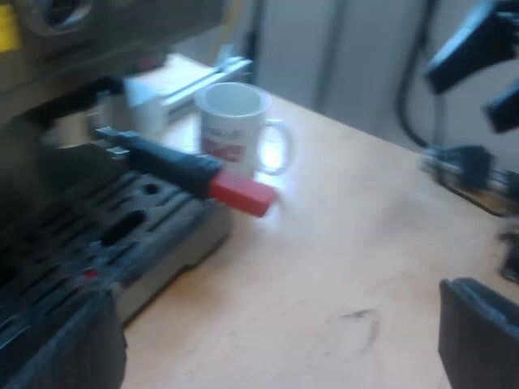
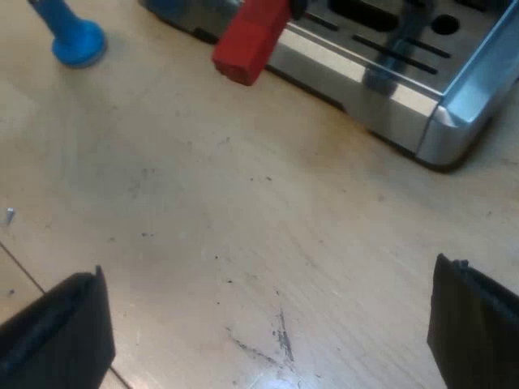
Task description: Grind coffee beans and then tamp
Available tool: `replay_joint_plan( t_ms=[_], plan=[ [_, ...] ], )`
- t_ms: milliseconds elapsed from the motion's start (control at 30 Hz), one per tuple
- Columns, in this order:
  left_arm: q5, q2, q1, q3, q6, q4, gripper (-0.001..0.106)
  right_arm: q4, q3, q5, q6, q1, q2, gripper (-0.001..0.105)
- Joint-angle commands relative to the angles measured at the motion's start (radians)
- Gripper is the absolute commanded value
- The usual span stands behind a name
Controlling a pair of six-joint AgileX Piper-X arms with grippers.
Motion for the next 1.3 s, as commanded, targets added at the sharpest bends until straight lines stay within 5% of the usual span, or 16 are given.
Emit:
replay_joint_plan(
  t_ms=[33, 233, 500, 1000, 1100, 1300],
  plan=[
    [0.050, 0.052, -0.068, 0.005, 0.019, -0.076, 0.081, -0.039, -0.012, -0.002, -0.003, 0.033, 0.000, 0.081],
    [0.054, 0.163, -0.168, 0.081, 0.019, -0.273, 0.081, -0.101, -0.004, 0.047, 0.043, 0.078, 0.028, 0.080],
    [0.054, 0.318, -0.178, 0.190, 0.015, -0.522, 0.081, -0.211, 0.008, 0.067, 0.043, 0.090, 0.134, 0.076],
    [0.060, 0.536, -0.178, 0.226, 0.015, -0.735, 0.081, -0.256, 0.011, 0.164, -0.014, 0.162, 0.236, 0.069],
    [0.060, 0.546, -0.178, 0.226, 0.015, -0.743, 0.081, -0.305, 0.032, 0.275, 0.012, 0.261, 0.251, 0.069],
    [0.060, 0.562, -0.178, 0.229, 0.017, -0.750, 0.078, -0.578, 0.174, 0.586, 0.203, 0.491, 0.256, 0.069]
  ],
)
